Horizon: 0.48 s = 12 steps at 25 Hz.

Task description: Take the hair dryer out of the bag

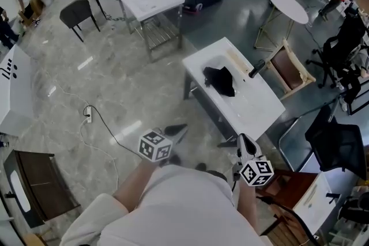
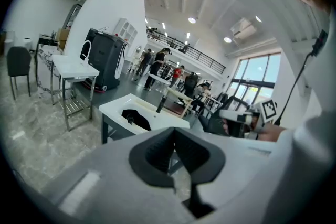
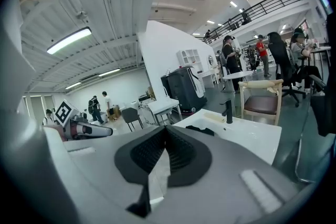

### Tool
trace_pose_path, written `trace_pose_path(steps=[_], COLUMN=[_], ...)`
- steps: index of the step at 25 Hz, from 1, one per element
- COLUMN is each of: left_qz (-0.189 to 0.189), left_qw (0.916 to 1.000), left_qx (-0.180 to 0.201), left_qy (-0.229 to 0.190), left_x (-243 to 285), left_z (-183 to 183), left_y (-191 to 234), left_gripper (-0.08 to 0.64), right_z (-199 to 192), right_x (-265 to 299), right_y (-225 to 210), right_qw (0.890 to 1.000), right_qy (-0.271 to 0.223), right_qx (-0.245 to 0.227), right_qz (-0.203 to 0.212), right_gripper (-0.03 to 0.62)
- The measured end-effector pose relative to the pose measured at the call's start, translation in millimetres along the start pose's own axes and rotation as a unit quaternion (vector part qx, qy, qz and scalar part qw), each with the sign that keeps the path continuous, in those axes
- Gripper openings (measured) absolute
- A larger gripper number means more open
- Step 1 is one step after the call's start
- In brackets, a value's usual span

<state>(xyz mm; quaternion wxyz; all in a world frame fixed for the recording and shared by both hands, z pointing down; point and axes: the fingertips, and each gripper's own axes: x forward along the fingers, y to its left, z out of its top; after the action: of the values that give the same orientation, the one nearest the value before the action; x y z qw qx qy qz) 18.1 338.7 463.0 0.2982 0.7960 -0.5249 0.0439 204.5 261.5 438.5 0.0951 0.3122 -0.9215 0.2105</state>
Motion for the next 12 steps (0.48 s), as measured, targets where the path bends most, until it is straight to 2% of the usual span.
trace_pose_path(steps=[12], left_qz=[-0.011], left_qw=[0.9999], left_qx=[0.007], left_qy=[0.004], left_x=[-23.4], left_z=[0.8], left_y=[32.4], left_gripper=[-0.002], right_z=[-14.2], right_x=[24.8], right_y=[29.7], right_qw=[1.0], right_qy=[0.008], right_qx=[0.011], right_qz=[-0.021], right_gripper=[0.005])
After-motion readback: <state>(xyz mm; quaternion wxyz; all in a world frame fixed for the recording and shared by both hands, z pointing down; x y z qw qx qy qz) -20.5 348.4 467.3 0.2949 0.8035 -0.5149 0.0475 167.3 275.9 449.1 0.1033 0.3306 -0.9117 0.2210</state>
